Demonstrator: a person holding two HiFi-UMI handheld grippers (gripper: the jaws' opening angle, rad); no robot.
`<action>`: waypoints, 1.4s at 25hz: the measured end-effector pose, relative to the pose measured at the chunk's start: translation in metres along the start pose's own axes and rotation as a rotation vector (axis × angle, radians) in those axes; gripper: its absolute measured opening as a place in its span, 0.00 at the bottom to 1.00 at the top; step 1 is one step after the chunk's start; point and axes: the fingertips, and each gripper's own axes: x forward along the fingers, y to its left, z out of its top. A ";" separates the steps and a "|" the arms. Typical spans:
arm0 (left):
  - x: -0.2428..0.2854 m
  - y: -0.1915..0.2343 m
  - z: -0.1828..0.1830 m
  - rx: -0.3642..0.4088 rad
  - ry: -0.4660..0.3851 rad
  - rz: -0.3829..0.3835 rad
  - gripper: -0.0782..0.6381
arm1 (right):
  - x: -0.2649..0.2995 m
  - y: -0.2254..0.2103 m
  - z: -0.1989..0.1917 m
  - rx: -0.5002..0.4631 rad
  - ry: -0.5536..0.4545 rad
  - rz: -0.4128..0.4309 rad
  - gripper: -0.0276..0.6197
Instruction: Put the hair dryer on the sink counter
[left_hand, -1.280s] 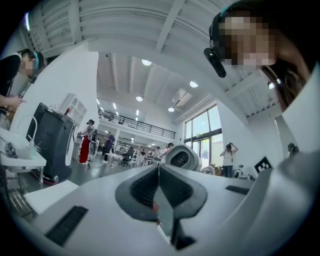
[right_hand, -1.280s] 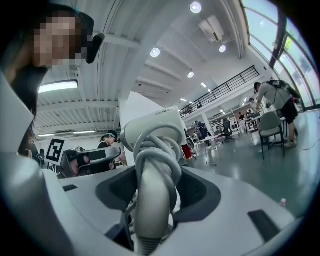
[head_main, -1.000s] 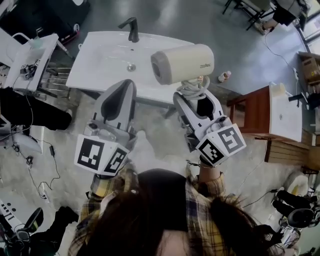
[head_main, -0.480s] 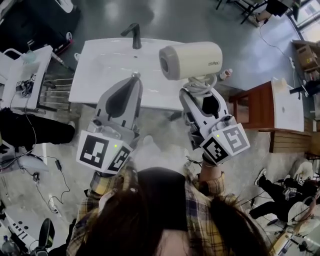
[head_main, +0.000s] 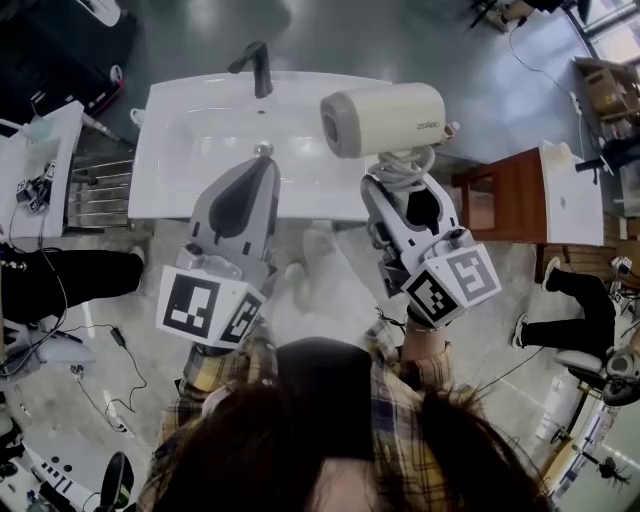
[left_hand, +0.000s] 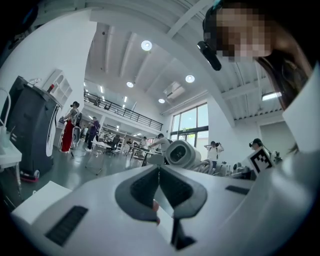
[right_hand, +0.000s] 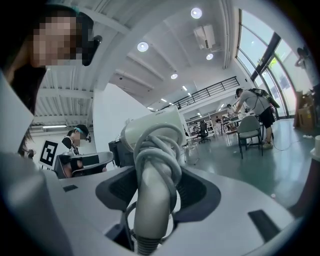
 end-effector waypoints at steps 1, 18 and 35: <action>0.004 0.002 0.001 0.001 -0.001 0.003 0.14 | 0.004 -0.004 0.001 0.003 0.002 0.002 0.41; 0.133 0.045 0.012 0.031 0.004 0.011 0.14 | 0.109 -0.088 0.031 -0.012 0.052 0.042 0.41; 0.209 0.050 0.007 0.045 0.022 0.040 0.14 | 0.153 -0.148 0.046 0.005 0.062 0.114 0.41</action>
